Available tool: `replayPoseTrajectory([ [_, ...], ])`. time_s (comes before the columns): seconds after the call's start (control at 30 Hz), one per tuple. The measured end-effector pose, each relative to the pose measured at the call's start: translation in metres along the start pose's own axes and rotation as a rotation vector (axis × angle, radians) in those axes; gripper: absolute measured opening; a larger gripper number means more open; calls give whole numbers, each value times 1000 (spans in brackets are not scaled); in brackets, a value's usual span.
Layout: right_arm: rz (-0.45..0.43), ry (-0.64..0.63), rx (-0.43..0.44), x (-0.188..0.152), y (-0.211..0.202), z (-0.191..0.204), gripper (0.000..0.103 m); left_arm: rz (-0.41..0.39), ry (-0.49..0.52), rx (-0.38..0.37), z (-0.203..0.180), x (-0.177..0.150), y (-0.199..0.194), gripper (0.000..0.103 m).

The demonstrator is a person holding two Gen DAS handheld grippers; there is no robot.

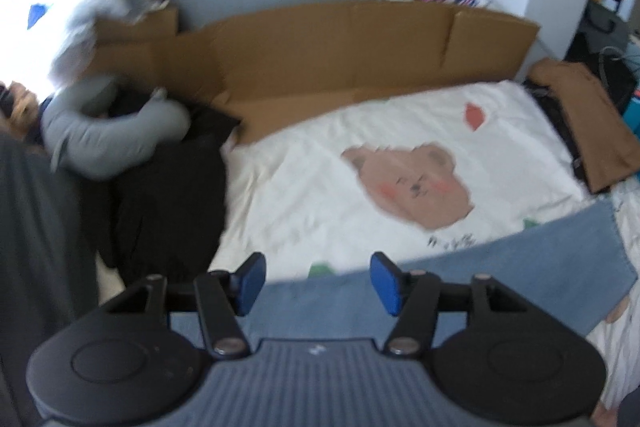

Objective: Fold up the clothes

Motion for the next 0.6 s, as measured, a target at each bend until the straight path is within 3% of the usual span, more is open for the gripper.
replayPoseTrajectory([
  [0.33,67,153,52,-30,43,-11,34,88,-93,14,17,-73,23,62],
  [0.6,52,312,97,-33,56,-24,33,136,-168,-15,15,-124,41,62],
])
Point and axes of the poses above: each gripper's, at about its wrist camera, not at the fingertips, and y roughly the way its jaws point, z to its left, x to its top, the point moved 8 cm from there along y, roughly the way its jaws point, and after that the axes turned 3 degrees about -x, right-handed, at the moved point
